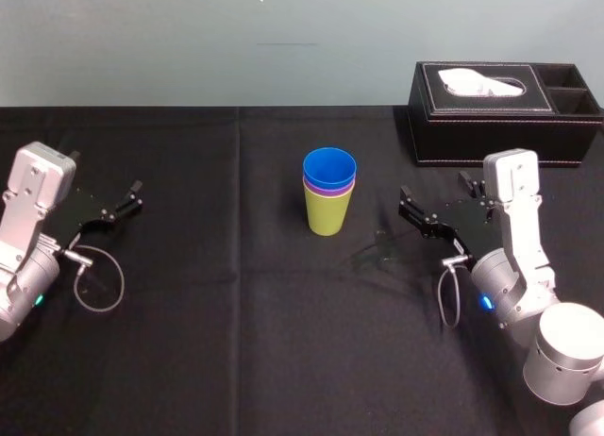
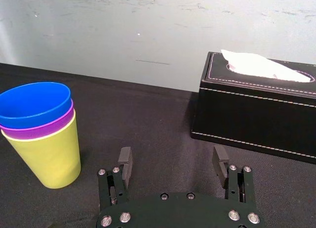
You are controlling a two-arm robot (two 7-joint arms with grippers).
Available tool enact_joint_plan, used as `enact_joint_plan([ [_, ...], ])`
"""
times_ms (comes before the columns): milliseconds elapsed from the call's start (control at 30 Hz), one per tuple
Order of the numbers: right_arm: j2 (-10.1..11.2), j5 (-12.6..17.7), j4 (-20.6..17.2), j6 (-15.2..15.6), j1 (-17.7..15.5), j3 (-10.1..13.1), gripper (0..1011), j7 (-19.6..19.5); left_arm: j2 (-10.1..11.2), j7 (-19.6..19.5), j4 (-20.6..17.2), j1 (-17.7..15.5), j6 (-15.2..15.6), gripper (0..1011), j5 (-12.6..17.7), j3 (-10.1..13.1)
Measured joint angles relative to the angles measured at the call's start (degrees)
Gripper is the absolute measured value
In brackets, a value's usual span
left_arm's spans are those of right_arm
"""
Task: Stack the three plastic cups sequentially using one hand.
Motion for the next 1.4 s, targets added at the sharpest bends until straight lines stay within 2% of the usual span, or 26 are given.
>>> enact_joint_plan([
  [1400, 0.00, 0.00, 0.01, 0.00, 0.00, 0.00, 1003, 0.00, 0.00, 0.00, 0.00, 0.00, 0.00, 1011, 0.00, 0.00],
])
